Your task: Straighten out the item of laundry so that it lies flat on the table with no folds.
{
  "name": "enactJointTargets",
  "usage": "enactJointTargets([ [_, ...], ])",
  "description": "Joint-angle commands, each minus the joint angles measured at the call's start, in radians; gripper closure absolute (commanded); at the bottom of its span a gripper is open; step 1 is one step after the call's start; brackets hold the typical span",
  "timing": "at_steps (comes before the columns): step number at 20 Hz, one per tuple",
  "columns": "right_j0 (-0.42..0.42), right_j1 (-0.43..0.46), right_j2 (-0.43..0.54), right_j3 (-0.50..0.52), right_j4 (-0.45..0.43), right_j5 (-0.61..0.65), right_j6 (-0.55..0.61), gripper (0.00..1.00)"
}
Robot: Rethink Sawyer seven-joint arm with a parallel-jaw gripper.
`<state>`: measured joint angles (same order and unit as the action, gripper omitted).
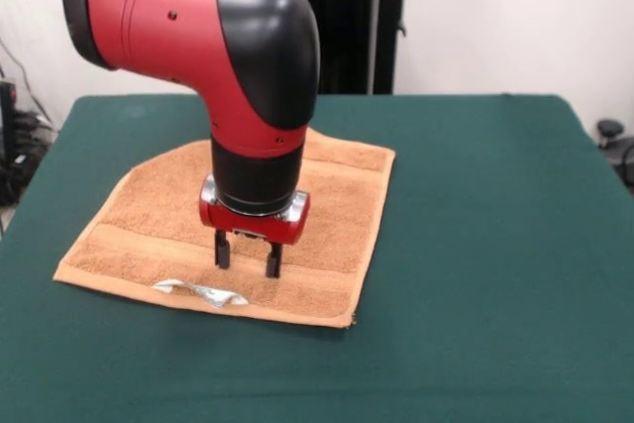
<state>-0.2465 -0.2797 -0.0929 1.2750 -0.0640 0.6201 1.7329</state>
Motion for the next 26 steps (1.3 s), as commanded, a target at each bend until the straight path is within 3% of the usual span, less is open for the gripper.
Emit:
enactJointTargets([
  [1, 0.076, 0.080, 0.096, -0.126, 0.082, -0.013, 0.211, 0.00],
  [15, 0.188, 0.384, -0.085, -0.585, 0.139, 0.021, 0.392, 0.00],
  [22, 0.196, 0.418, -0.109, -0.632, 0.192, 0.042, 0.389, 0.00],
  [26, 0.196, 0.400, -0.114, -0.582, 0.206, 0.017, 0.376, 0.00],
])
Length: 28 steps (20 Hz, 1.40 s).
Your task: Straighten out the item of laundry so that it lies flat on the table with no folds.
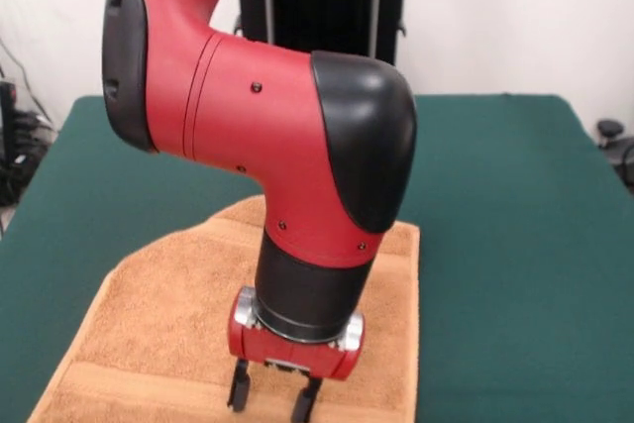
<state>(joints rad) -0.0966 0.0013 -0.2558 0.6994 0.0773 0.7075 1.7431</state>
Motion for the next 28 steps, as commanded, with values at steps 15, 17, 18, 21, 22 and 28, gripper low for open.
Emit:
enactJointTargets([
  [15, 0.001, -0.101, 0.136, 0.394, 0.064, -0.187, 0.251, 0.00],
  [17, -0.007, -0.171, 0.141, 0.496, 0.073, -0.166, 0.233, 0.00],
  [18, -0.015, -0.209, 0.149, 0.550, 0.075, -0.161, 0.214, 0.00],
  [21, -0.022, -0.328, 0.138, 0.722, 0.056, -0.195, 0.187, 0.00],
  [22, -0.026, -0.366, 0.135, 0.781, 0.048, -0.219, 0.182, 0.00],
  [28, -0.089, -0.510, 0.156, 1.020, 0.006, -0.337, 0.135, 0.00],
])
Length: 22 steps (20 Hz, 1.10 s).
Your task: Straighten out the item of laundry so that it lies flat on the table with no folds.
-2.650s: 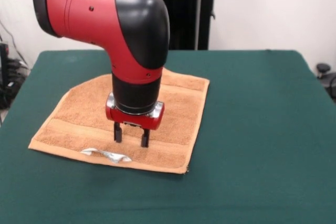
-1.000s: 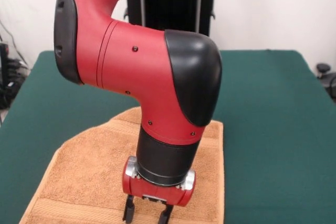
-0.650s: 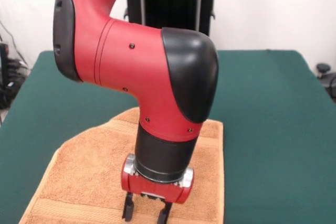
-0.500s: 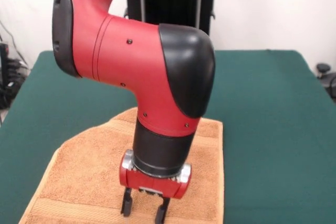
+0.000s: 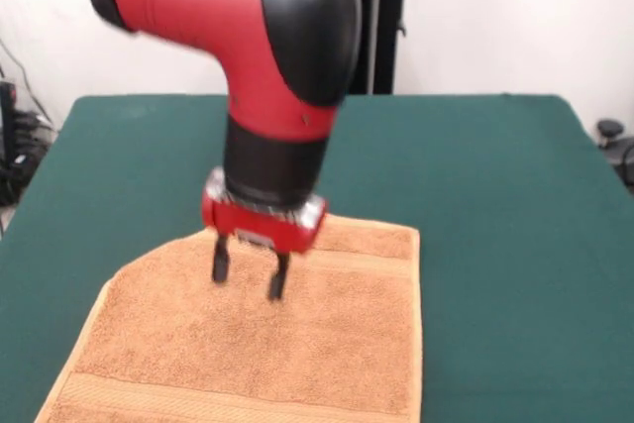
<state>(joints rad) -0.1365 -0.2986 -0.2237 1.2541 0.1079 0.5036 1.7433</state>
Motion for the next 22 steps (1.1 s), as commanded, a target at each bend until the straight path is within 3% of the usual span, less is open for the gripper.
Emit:
enactJointTargets([
  [1, -0.056, -0.220, 0.127, 0.483, -0.033, -0.152, 0.134, 0.00],
  [10, -0.100, -0.194, 0.177, 0.495, -0.059, -0.220, 0.108, 0.00],
  [15, -0.103, -0.173, 0.177, 0.443, -0.051, -0.132, 0.075, 0.00],
  [22, -0.101, -0.174, 0.176, 0.441, -0.058, -0.137, 0.080, 0.00],
])
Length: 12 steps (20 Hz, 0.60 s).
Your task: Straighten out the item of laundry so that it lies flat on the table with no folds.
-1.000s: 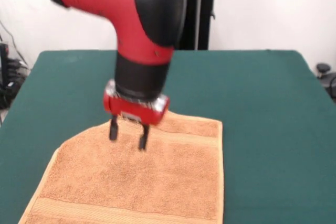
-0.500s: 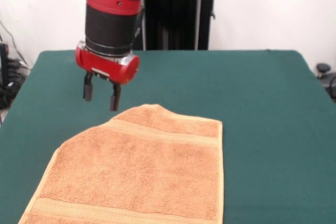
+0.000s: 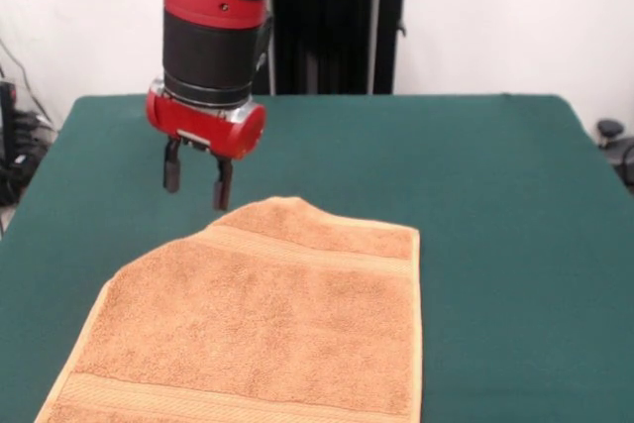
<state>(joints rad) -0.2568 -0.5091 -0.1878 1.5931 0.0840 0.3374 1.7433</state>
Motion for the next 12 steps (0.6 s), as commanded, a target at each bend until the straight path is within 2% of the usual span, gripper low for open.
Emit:
enactJointTargets([
  [1, 0.012, 0.037, 0.149, 0.106, -0.036, 0.016, 0.077, 0.00],
  [8, 0.004, 0.132, 0.157, 0.077, -0.062, -0.129, 0.102, 0.00],
  [12, -0.010, 0.152, 0.174, 0.074, -0.078, -0.177, 0.100, 0.00],
])
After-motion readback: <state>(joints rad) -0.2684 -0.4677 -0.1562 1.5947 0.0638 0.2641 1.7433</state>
